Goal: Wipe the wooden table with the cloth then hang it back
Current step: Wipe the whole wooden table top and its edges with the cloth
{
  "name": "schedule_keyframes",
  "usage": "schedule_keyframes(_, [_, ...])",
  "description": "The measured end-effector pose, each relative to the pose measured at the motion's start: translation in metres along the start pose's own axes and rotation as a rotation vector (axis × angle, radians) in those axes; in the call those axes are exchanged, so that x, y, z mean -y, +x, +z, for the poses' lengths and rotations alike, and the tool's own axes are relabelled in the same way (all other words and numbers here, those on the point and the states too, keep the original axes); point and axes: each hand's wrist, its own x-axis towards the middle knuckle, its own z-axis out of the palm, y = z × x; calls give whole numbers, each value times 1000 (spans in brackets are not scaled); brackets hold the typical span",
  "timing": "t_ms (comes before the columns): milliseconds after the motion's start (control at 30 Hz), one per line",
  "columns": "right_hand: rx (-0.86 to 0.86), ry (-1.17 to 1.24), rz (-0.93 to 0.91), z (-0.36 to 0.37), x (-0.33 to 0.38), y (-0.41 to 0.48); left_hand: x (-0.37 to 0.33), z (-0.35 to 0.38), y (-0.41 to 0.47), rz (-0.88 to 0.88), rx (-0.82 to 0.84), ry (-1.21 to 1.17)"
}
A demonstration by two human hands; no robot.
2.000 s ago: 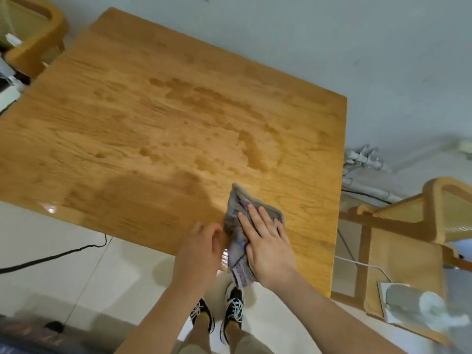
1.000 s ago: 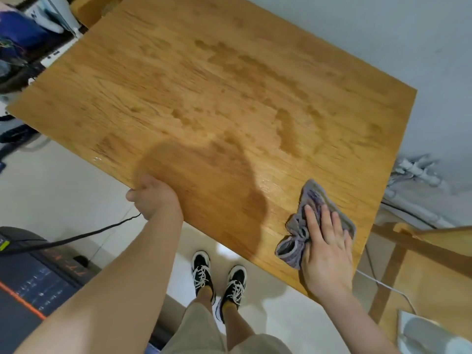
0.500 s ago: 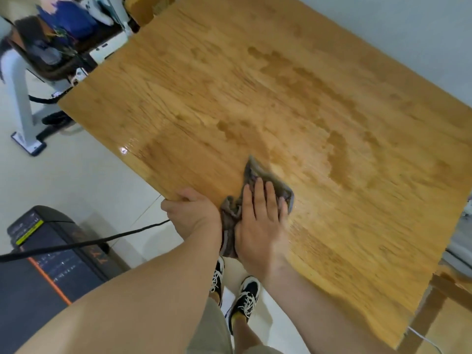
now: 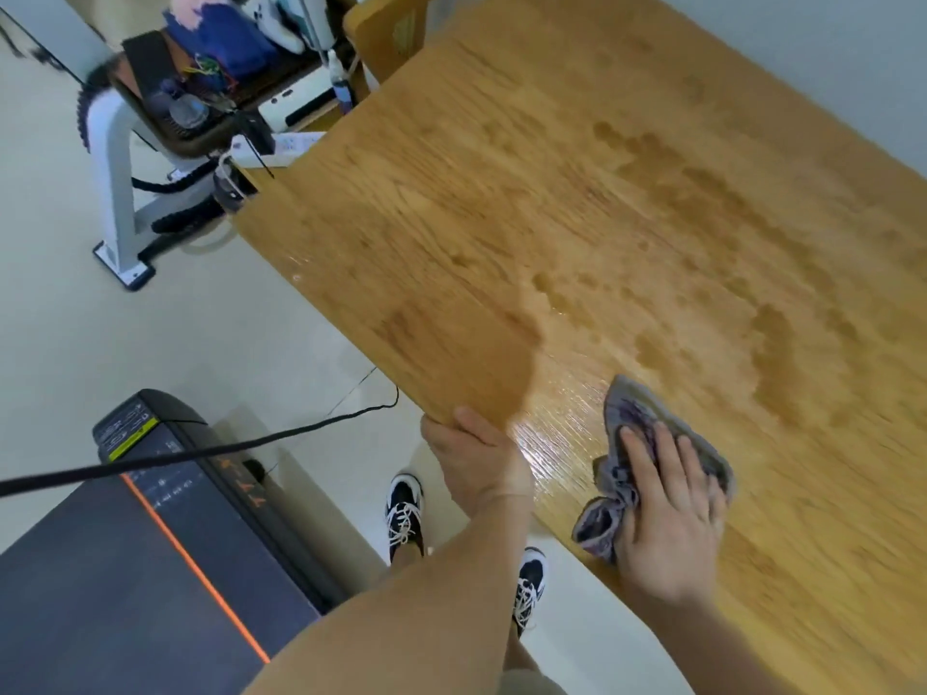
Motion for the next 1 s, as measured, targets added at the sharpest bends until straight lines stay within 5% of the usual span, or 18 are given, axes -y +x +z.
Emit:
schedule_keyframes(67, [12,16,61,6,33,8,6,-13,5,64,111,-29])
schedule_keyframes(300, [52,-91,-179,24,160,65,9,-63,72,80,510,-176])
schedule_keyframes(633, [87,-75,-314,34,288,134,-82,-98,220,-47,374,-415])
schedule_keyframes(900, [68,-126,-536,45,374,191,-132,-110,301,130,181,-357])
schedule_keyframes(1000, [93,-154,-572,51,402,211,-149,-108,323,56,187,-329])
